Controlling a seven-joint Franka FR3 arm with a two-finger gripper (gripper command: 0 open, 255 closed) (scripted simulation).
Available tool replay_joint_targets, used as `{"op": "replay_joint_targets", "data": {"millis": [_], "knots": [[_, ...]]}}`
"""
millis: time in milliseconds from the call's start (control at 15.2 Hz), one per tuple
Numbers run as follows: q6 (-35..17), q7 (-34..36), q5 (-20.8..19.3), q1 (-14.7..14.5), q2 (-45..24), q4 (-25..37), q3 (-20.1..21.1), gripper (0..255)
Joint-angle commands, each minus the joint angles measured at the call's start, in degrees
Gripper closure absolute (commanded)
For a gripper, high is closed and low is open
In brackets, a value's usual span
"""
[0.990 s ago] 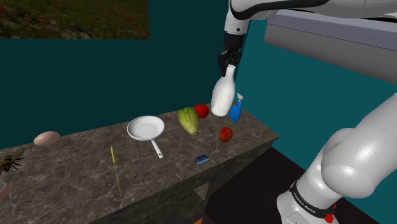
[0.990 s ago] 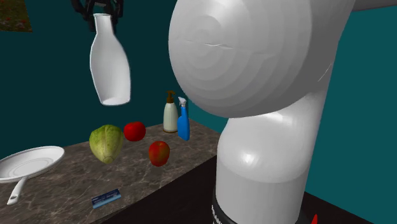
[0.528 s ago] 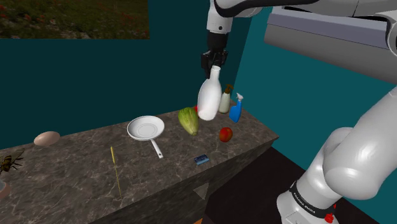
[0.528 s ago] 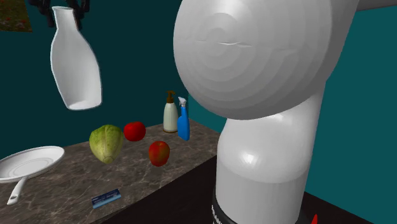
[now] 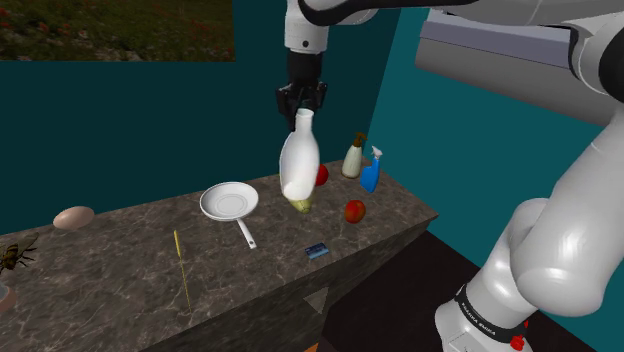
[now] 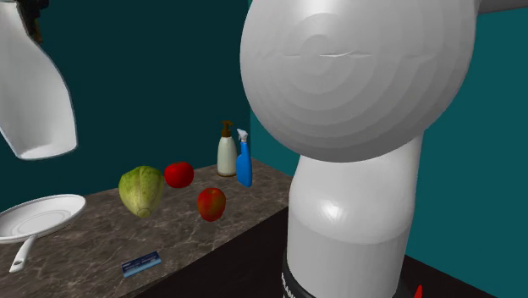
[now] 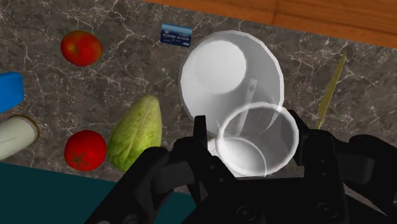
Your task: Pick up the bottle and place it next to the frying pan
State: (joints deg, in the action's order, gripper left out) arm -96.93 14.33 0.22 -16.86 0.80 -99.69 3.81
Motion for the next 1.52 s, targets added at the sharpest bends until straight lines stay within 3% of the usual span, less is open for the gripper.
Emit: {"op": "replay_joint_targets", "data": {"millis": [0, 264, 1452], "knots": [[0.4, 2.6, 0.0, -1.3, -1.4, 1.9, 1.3, 255], [1.6, 8.2, -0.6, -4.2, -6.5, 8.2, 3.9, 255], [-12.1, 8.2, -0.7, -4.2, -7.1, -4.9, 3.8, 255]]}}
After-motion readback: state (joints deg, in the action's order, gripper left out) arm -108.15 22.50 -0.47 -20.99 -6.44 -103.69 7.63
